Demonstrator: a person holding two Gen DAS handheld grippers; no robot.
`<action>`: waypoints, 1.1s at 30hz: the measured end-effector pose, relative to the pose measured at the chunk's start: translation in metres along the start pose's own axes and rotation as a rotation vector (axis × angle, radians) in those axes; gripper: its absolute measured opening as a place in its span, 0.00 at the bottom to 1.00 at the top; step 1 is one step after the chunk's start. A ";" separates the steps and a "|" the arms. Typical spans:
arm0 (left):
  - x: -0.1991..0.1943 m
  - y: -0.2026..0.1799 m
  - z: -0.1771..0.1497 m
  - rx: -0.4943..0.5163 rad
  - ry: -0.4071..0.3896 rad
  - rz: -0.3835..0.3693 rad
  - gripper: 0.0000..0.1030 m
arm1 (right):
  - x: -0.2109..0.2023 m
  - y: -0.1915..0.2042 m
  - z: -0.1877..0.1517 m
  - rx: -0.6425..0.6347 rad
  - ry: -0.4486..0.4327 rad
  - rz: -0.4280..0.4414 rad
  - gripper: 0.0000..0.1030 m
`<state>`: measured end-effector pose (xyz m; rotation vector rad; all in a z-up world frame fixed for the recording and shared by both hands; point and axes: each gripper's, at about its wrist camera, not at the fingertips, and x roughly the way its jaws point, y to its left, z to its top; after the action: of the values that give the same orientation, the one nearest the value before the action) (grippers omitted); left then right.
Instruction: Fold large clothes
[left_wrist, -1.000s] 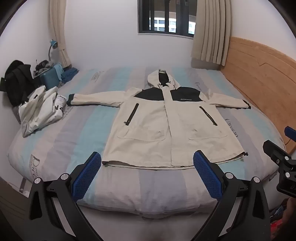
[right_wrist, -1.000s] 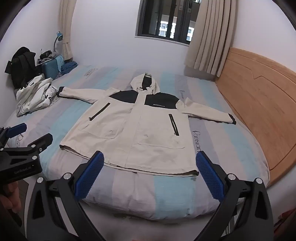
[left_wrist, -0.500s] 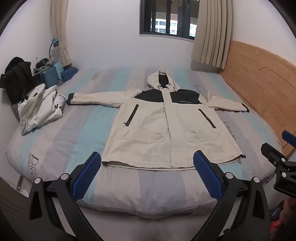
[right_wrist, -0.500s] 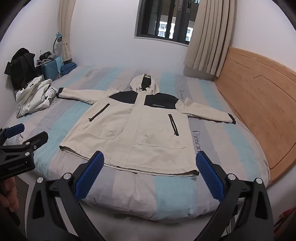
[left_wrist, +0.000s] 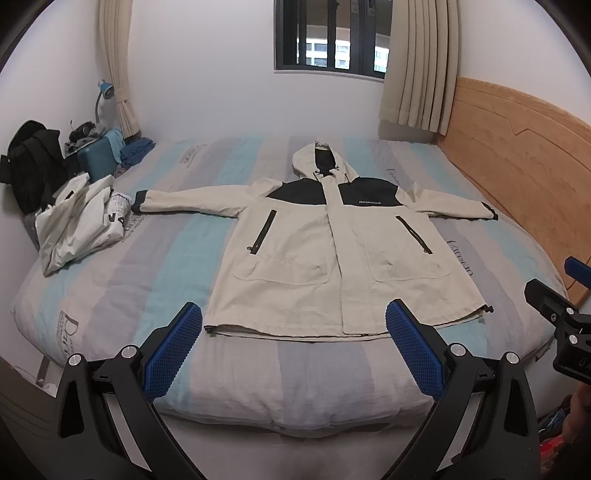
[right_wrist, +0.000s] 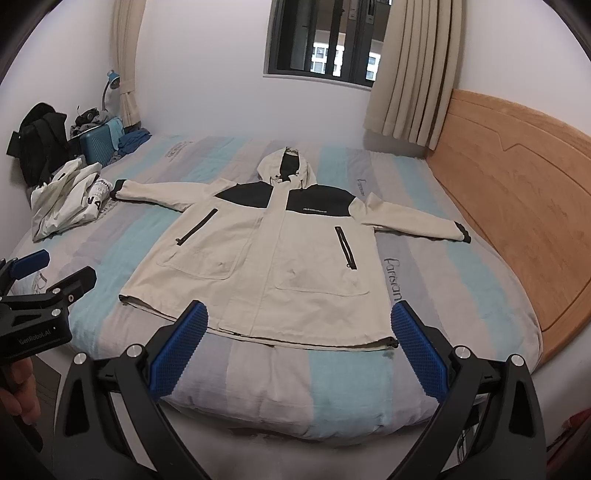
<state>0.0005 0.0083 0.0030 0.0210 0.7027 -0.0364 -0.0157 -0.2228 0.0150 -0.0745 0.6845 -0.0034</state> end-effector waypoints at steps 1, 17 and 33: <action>0.000 0.000 0.000 0.001 -0.001 0.003 0.94 | 0.000 -0.001 -0.001 0.002 0.000 -0.001 0.93; -0.002 -0.008 0.004 0.028 -0.007 -0.014 0.94 | 0.015 -0.015 -0.006 0.047 0.015 0.013 0.93; 0.001 -0.006 0.001 0.006 0.001 -0.022 0.94 | 0.015 -0.017 -0.001 0.043 -0.001 0.016 0.93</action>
<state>0.0019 0.0027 0.0032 0.0188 0.7034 -0.0591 -0.0049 -0.2407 0.0059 -0.0274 0.6834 -0.0030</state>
